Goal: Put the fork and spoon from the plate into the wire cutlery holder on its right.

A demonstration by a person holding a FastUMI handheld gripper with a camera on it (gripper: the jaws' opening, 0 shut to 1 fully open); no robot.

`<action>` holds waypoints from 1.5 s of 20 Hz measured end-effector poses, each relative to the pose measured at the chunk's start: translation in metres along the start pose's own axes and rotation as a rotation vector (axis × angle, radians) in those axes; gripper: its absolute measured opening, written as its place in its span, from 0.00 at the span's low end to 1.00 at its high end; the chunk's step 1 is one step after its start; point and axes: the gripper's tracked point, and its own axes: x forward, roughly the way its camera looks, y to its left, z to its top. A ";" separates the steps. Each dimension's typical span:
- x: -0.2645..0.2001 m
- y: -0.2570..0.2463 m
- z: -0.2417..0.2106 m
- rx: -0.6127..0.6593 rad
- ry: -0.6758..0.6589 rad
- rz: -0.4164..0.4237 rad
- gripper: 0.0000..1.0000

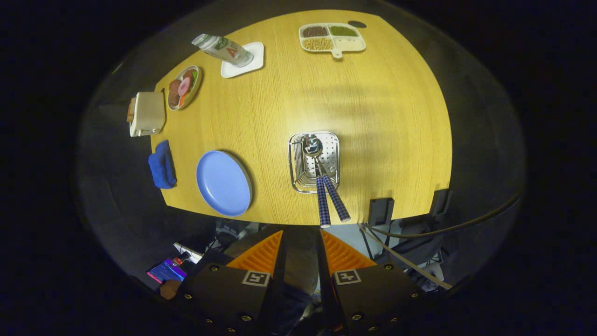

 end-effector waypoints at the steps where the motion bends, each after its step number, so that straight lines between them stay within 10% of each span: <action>1: -0.005 -0.002 0.000 -0.021 -0.097 -0.022 0.36; 14: -0.128 0.060 0.009 -0.047 -1.422 -0.230 0.36; 18: -0.169 0.096 -0.001 -0.343 -1.553 -0.490 0.36; 21: -0.213 0.146 0.001 -0.394 -1.736 -0.422 0.98; 30: -0.271 0.125 -0.032 -0.279 -1.884 -0.557 0.96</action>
